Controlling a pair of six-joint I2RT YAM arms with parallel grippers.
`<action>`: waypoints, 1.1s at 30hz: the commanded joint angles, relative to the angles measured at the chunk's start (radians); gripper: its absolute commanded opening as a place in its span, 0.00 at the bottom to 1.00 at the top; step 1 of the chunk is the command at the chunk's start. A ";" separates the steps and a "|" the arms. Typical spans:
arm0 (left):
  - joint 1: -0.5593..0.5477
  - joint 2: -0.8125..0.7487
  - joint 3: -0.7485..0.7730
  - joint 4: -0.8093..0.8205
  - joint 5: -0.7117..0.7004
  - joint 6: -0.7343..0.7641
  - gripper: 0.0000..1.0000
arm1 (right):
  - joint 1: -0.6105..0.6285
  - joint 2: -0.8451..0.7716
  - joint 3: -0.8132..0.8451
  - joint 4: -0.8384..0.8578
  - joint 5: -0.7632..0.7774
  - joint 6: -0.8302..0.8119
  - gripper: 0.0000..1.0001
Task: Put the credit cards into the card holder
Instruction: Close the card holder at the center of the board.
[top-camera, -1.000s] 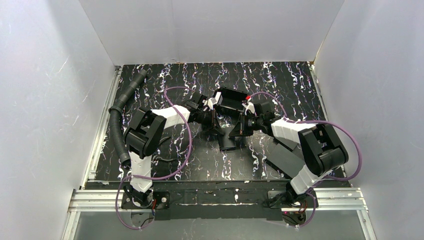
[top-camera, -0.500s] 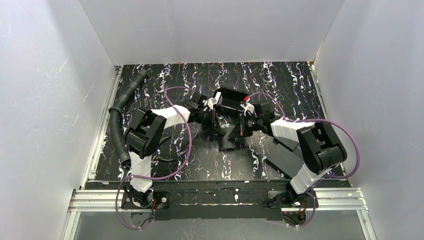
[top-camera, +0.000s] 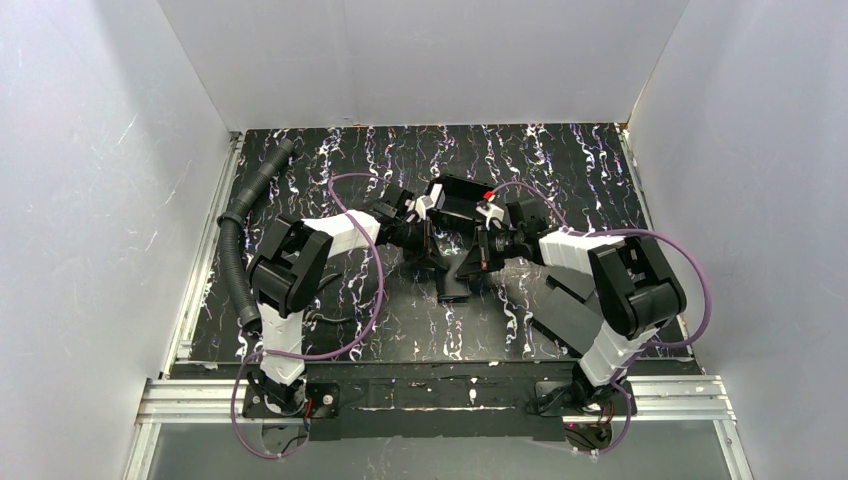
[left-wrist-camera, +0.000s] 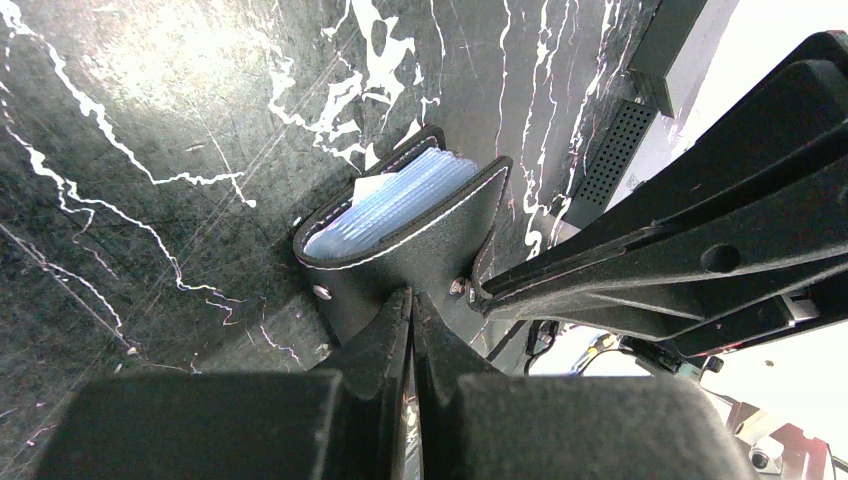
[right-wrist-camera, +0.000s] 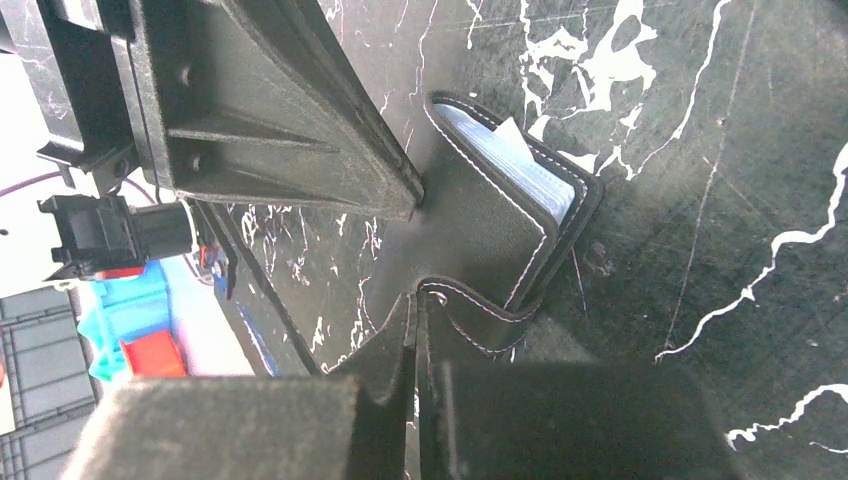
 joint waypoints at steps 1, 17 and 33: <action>-0.041 0.066 -0.028 -0.098 -0.084 0.037 0.00 | 0.044 0.064 0.028 -0.122 0.033 -0.124 0.01; -0.042 0.066 -0.028 -0.097 -0.083 0.034 0.00 | 0.113 0.155 0.172 -0.325 0.189 -0.233 0.01; -0.046 0.064 -0.037 -0.090 -0.084 0.030 0.00 | 0.277 0.276 0.258 -0.532 0.581 -0.203 0.01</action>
